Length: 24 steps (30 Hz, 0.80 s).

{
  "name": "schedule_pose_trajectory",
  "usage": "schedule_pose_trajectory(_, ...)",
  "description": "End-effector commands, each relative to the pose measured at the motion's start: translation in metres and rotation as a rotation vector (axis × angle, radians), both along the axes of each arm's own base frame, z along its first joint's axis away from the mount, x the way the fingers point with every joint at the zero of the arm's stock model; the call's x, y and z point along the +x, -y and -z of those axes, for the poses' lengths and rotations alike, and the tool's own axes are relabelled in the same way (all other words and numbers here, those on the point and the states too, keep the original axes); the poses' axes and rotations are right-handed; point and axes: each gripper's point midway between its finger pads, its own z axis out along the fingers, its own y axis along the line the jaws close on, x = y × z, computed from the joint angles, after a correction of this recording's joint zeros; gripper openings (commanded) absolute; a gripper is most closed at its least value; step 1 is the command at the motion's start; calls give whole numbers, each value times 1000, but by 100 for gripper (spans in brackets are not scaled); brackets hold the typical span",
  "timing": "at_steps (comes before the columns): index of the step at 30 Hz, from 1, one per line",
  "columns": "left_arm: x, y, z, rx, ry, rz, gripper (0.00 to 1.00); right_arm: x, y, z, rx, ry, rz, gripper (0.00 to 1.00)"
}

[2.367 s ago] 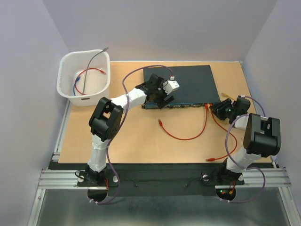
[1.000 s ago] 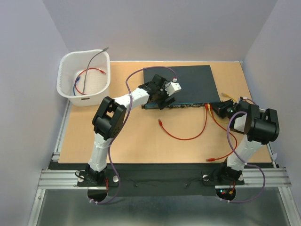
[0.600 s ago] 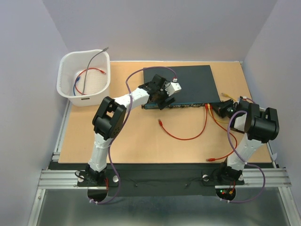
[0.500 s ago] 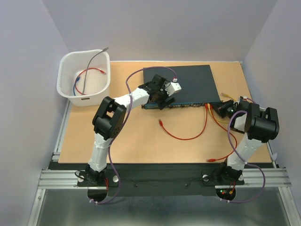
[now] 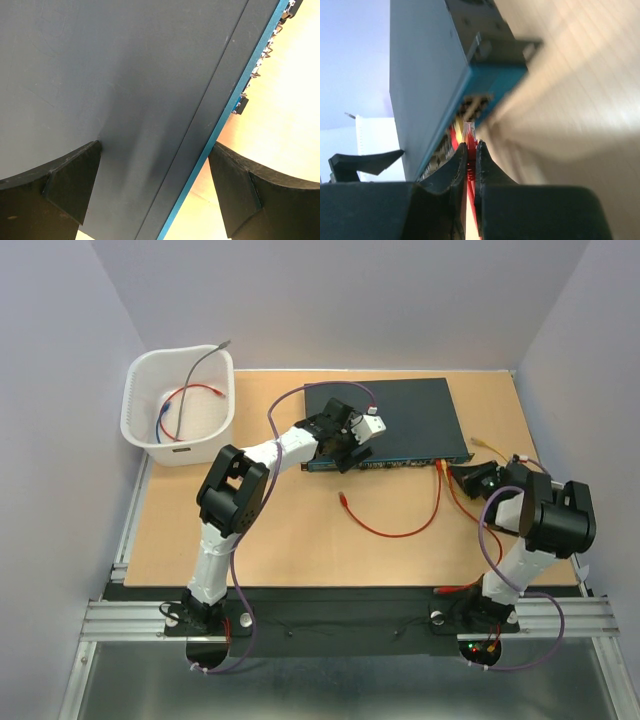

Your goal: Pull the plug from the switch port

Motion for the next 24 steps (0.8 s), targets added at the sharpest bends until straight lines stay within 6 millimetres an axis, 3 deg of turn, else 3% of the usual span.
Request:
schedule_pose_trajectory(1,18,-2,2,3,39,-40,98,-17,4,1,-26,-42,47,0)
schedule_pose_trajectory(9,17,2,-7,-5,50,-33,98,-29,5,-17,-57,-45,68,0)
schedule_pose_trajectory(11,10,7,-23,-34,19,-10,98,-29,11,-45,-108,13,93,1)
schedule_pose_trajectory(12,6,11,-36,-57,10,8,98,-35,13,-46,-140,-10,99,0)
schedule_pose_trajectory(13,-5,19,-52,-93,-37,49,98,-30,16,-86,-200,85,103,1)
schedule_pose_trajectory(15,-18,27,-79,-146,-68,99,98,-34,14,-109,-237,99,99,0)
schedule_pose_trajectory(16,-26,29,-108,-179,-67,126,98,-34,11,-129,-257,142,95,1)
schedule_pose_trajectory(17,-36,34,-123,-218,-81,164,98,-35,7,-164,-282,226,92,0)
schedule_pose_trajectory(18,-43,34,-149,-252,-69,179,98,-37,-7,-179,-272,270,56,0)
schedule_pose_trajectory(20,-55,35,-173,-298,-71,210,99,-37,-26,-210,-241,351,12,1)
schedule_pose_trajectory(21,-60,34,-191,-325,-55,219,99,-36,-48,-227,-224,421,-42,0)
schedule_pose_trajectory(23,-72,36,-212,-379,-74,235,99,-31,-71,-248,-190,491,-84,1)
schedule_pose_trajectory(24,-76,36,-220,-398,-75,247,99,-23,-96,-273,-172,560,-122,0)
